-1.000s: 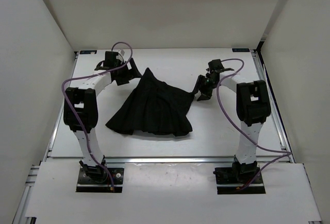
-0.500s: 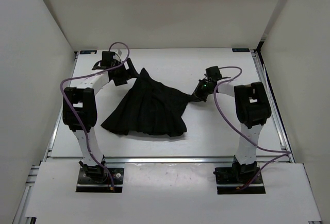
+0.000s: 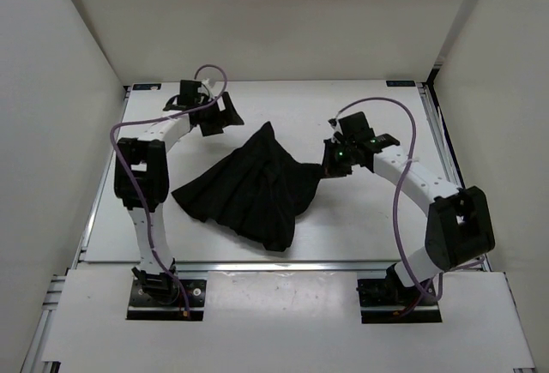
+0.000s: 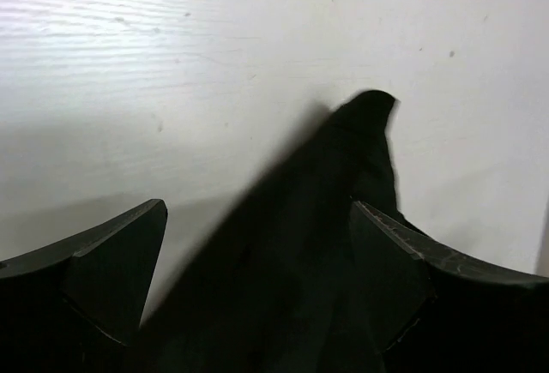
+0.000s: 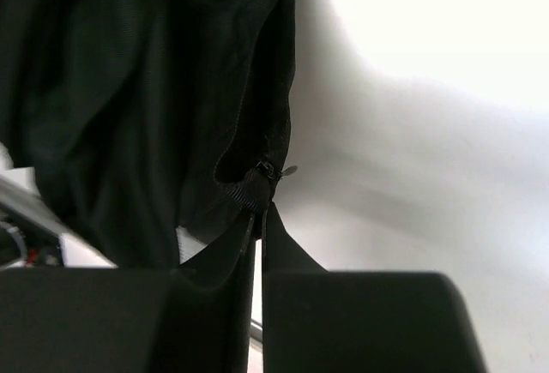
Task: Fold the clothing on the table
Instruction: Flatten the skirt out
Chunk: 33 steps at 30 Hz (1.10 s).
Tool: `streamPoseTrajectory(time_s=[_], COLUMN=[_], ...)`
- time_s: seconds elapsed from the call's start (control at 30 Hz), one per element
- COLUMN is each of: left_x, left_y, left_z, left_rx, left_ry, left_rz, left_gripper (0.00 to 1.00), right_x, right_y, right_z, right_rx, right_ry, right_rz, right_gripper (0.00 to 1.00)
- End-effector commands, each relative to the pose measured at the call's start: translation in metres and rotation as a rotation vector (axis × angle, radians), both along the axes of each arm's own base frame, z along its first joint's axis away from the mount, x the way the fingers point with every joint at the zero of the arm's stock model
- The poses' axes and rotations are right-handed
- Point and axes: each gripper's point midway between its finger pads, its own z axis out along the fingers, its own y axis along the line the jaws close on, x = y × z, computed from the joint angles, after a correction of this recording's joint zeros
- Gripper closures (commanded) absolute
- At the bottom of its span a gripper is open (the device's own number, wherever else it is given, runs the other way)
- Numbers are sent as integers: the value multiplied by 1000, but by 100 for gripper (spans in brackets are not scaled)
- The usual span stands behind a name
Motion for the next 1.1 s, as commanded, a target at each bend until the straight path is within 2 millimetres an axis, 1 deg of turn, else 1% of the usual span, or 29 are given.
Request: streamPoseTrajectory(time_s=[0.0,0.03,0.07,0.1,0.13,0.2,0.23,0.27,0.3,0.37,0.4,0.43,0.47,0.5,0.53,0.57,0.63,0.67,0.7,0.73,0.77,0.8,0.83,0.87,0.9,0.97,1.0,1.03,1.07], left_x=[6,12,17,20,20,22,23,21,22,18,22,22,20,22,22,21,22,24,23,22,19,18,18,14,13,11,10,8,7], left_y=[-47,-53,-68,-81,-89,-109,-118,-126,-131,-140,-136,-137,-137,-134,-132,-133,-135,-131,-131,-130,-131,-133,-132,-138,-142,-151,-152,-160,-160], left_z=[-4,-7,3,1,-9,-8,-2,0,4,1,-1,-4,-1,-3,-4,-5,3,-3,-4,-5,-15,-18,-18,-19,-21,-18,-24,-22,-28], left_rx=[40,62,72,84,89,100,87,65,49,41,61,80,92,94,85,70,59,72,80,88,86,76,65,42,23,11,16,17,35], left_ry=[-60,-67,-109,-117,-107,-131,-145,-149,-157,-149,-148,-150,-151,-147,-140,-135,-150,-140,-137,-140,-122,-113,-109,-109,-102,-111,-101,-114,-102], left_rz=[-173,-192,-244,-281,-307,-367,-387,-410,-418,-437,-423,-423,-422,-413,-406,-409,-410,-402,-405,-409,-418,-417,-414,-434,-439,-459,-465,-483,-479], left_gripper=[1,1,2,2,1,1,1,2,1,2,2,3,4,6,7,8,9,10,10,12,13,14,16,19,20,22,23,25,28], right_x=[-13,-12,-12,-12,-12,-18,-14,-17,-17,-19,-17,-18,-19,-20,-17,-18,-17,-18,-14,-15,-12,-13,-14,-10,-12,-10,-11,-12,-9], right_y=[-23,-25,-25,-25,-26,-25,-26,-25,-26,-27,-29,-28,-29,-30,-31,-33,-32,-35,-31,-33,-33,-34,-34,-32,-31,-31,-29,-31,-31], right_z=[-27,-29,-29,-28,-31,-33,-32,-37,-35,-38,-38,-38,-39,-38,-39,-40,-38,-41,-38,-41,-39,-44,-45,-41,-41,-41,-42,-44,-42], right_rx=[-51,-60,-60,-67,-80,-91,-94,-100,-96,-106,-111,-106,-104,-110,-107,-107,-99,-105,-96,-104,-98,-108,-111,-101,-105,-109,-107,-113,-107], right_ry=[97,103,107,111,123,139,134,155,148,166,155,161,170,167,160,168,166,178,164,173,169,185,187,178,179,179,186,190,185], right_rz=[-50,-56,-54,-49,-54,-30,-34,-29,-24,-27,-28,-22,-25,-19,-24,-27,-26,-29,-24,-23,-25,-23,-20,-24,-13,-21,-11,-11,-15], right_gripper=[100,100,100,100,100,100,100,100,100,100,100,100,100,100,100,100,100,100,99,100,100,100,100,100,100,100,100,100,100])
